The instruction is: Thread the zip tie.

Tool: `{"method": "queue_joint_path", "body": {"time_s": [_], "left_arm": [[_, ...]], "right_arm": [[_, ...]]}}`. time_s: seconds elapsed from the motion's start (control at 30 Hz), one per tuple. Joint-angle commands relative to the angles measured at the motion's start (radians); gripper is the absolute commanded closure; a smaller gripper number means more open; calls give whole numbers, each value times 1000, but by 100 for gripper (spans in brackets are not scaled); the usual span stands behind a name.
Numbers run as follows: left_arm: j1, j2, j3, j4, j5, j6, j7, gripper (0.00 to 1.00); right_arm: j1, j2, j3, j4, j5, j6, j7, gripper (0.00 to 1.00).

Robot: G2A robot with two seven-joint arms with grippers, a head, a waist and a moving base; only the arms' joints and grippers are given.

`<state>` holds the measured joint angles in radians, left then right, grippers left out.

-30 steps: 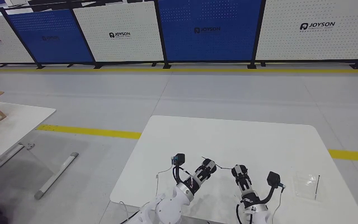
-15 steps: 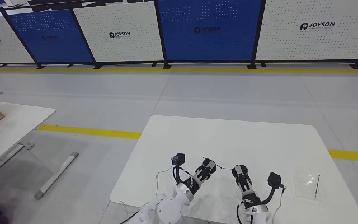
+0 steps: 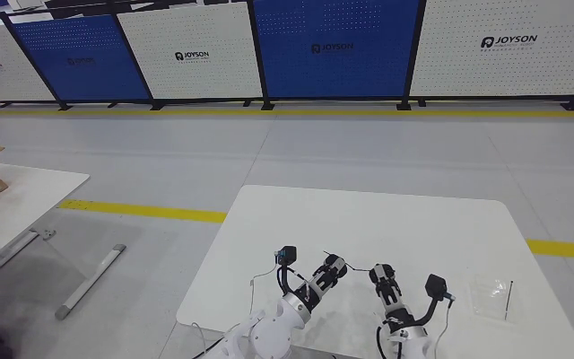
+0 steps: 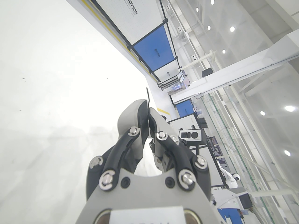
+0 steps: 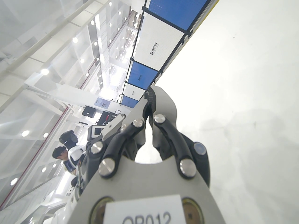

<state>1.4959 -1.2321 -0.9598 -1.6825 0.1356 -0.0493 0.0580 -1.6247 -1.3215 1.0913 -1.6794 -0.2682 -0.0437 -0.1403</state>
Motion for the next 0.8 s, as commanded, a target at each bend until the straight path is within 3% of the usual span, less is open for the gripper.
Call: {"method": "queue_joint_path", "body": {"time_s": [0.0,0.77], "left_arm": [[0,0,0,0,0,0,0,100],[0,0,0,0,0,0,0,100]], "right_arm": [[1,-1,-1,1,-2,1,-1,100],[13,-11,-12,9,36,14,16,100]]}}
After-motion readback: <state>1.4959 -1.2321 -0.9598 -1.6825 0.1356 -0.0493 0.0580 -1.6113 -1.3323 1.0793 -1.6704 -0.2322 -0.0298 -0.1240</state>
